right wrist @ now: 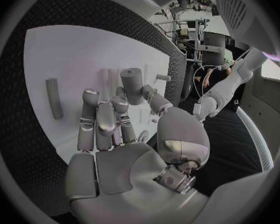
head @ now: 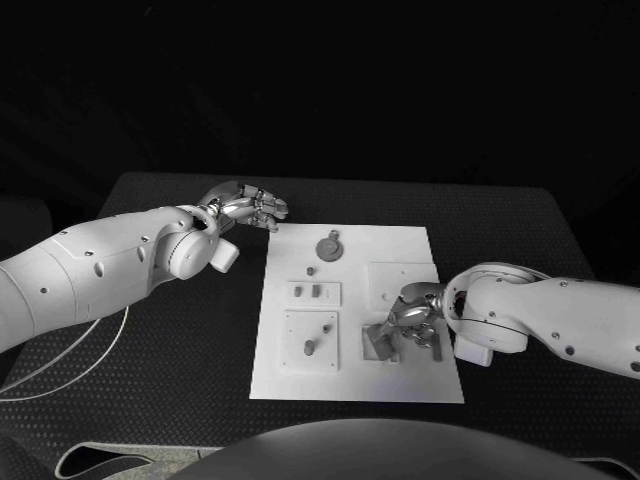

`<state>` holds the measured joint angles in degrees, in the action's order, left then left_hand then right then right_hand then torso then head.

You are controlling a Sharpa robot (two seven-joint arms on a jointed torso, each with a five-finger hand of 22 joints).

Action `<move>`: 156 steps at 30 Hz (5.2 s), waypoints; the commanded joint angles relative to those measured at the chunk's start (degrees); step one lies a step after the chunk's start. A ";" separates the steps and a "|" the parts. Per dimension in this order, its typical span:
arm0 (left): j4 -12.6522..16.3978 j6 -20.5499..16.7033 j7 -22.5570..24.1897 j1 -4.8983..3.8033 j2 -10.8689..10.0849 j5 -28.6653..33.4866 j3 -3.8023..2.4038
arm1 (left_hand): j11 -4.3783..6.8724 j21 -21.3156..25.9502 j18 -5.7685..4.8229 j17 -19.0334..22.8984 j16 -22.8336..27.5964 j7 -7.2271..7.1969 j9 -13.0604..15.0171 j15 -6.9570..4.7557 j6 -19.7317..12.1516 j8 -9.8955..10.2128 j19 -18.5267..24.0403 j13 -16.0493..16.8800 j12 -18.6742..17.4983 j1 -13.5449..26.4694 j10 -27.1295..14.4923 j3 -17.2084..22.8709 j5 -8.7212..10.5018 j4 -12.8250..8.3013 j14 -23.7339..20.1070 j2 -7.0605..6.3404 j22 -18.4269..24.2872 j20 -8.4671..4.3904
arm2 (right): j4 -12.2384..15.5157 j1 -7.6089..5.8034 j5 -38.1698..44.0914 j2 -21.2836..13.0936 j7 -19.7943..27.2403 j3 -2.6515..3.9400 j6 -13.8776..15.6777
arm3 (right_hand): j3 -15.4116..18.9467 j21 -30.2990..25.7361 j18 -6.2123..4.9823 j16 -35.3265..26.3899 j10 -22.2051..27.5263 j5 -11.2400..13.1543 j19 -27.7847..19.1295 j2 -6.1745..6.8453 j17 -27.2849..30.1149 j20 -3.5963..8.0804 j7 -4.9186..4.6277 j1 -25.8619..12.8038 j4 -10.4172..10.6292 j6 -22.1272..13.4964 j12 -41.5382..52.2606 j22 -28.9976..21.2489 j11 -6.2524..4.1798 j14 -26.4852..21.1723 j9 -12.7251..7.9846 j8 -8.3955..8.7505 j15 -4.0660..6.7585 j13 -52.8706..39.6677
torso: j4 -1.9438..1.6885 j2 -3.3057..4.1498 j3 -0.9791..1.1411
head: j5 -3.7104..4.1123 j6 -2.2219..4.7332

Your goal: Assemble the parts on the task board

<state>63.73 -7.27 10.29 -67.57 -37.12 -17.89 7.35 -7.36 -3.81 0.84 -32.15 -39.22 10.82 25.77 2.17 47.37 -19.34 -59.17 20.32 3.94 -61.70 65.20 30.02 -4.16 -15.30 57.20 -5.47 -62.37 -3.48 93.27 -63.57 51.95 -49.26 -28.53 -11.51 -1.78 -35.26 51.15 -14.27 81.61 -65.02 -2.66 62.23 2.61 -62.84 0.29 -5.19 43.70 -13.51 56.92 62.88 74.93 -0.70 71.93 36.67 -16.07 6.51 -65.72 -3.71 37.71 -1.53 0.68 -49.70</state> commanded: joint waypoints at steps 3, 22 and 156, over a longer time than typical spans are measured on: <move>0.19 0.90 0.22 -0.05 0.00 0.36 -0.03 | 0.00 -0.10 0.17 -0.12 0.31 0.01 -0.06 0.41 -0.43 -0.30 0.22 -0.10 0.04 0.63 -0.31 -0.17 -0.18 0.35 0.09 0.08 0.07 0.38 | -0.30 0.31 1.61 0.47 -0.22 -0.03 -0.47 | -0.01 -0.20 -0.73 0.20 0.41 -0.22 -0.33 0.37 0.24 -0.15 -0.57 -1.52 1.00 0.54 -0.36 0.93 0.15 -0.52 -0.10 0.31 -0.15 0.03 | -0.02 0.02 0.01 | 0.08 0.00; 0.30 0.91 0.12 -0.06 -0.21 0.36 -0.03 | -0.02 -0.10 0.17 -0.20 0.39 0.03 -0.07 0.43 -0.47 -0.31 0.23 -0.11 0.04 0.76 -0.36 -0.18 -0.19 0.49 0.08 0.12 0.09 0.38 | -1.02 1.71 3.80 1.84 0.01 -0.03 2.29 | -0.72 -0.14 -0.73 0.91 0.42 -0.22 -0.18 2.03 0.34 0.14 -0.48 -4.98 4.08 0.77 -0.20 0.96 0.06 -0.32 0.02 0.62 -0.05 -0.05 | 0.00 0.03 -0.05 | -0.11 -0.05; 0.10 0.58 -0.45 -0.05 -0.29 0.43 -0.02 | -0.07 -0.13 0.20 -0.94 0.99 0.02 -0.13 0.51 -0.54 -0.53 0.43 -0.19 0.12 1.02 -0.51 -0.09 -0.19 1.05 0.03 0.21 0.17 0.46 | 0.57 -1.18 14.79 -7.52 3.86 2.62 2.43 | 3.66 0.10 -0.73 4.36 -7.22 -0.21 2.98 6.88 -0.97 1.67 1.19 3.96 -0.39 5.47 6.23 0.92 -1.56 4.02 2.80 0.51 1.36 -6.09 | 0.13 -0.07 -0.14 | 1.98 0.29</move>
<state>63.70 -6.73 9.39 -67.58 -37.52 -17.81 7.37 -7.47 -3.81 0.85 -33.02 -38.55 10.82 25.69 2.17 47.37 -19.58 -58.97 20.21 3.94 -60.98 65.09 29.91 -4.16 -14.56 57.20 -5.20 -62.28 -3.27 93.99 -64.85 68.57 -56.51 -23.16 -8.79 3.01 -31.81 51.15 -14.14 85.75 -71.71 -2.89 65.02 9.98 -63.76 1.84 -3.92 47.64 -13.65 62.66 68.89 74.93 -2.04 75.59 39.38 -15.35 7.87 -71.60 -3.60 37.68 -1.58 2.32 -49.50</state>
